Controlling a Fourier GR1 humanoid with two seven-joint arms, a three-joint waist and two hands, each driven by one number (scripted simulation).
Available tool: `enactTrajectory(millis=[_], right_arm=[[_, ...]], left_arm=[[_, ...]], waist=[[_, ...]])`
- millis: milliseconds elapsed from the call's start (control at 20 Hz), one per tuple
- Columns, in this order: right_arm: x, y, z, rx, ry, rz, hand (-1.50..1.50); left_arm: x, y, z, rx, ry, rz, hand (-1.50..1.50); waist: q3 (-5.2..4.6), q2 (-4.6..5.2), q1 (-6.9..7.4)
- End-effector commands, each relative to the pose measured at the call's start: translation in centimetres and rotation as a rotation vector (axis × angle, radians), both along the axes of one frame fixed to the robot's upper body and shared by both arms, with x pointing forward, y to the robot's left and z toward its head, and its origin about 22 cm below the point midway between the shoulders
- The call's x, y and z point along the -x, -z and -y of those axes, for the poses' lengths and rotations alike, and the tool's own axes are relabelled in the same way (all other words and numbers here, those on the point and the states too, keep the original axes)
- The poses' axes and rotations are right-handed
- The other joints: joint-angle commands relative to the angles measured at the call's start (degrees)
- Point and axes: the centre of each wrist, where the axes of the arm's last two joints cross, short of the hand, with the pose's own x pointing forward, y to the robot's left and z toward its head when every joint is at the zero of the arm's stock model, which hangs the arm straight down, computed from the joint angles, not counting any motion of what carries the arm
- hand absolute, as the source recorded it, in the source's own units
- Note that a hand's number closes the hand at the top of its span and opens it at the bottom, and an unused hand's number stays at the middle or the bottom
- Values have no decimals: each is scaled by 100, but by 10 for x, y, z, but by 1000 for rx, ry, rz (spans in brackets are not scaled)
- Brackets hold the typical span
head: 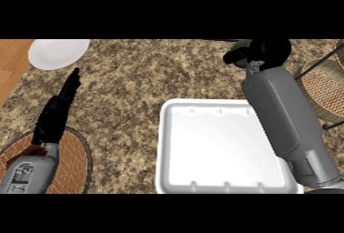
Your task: Pick the squash from the tray and place it in the tiered basket
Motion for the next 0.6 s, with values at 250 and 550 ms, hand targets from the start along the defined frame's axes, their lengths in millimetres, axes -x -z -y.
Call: enactTrajectory(millis=[250, 550], right_arm=[[-34, -83, 3, 181, 313, 261, 150], [-48, -113, 3, 264, 367, 136, 150]], left_arm=[[1, 4, -1, 3, 0, -22, 0], [-1, 8, -8, 1, -24, -27, 0]], waist=[[1, -60, -70], [5, -60, -183]])
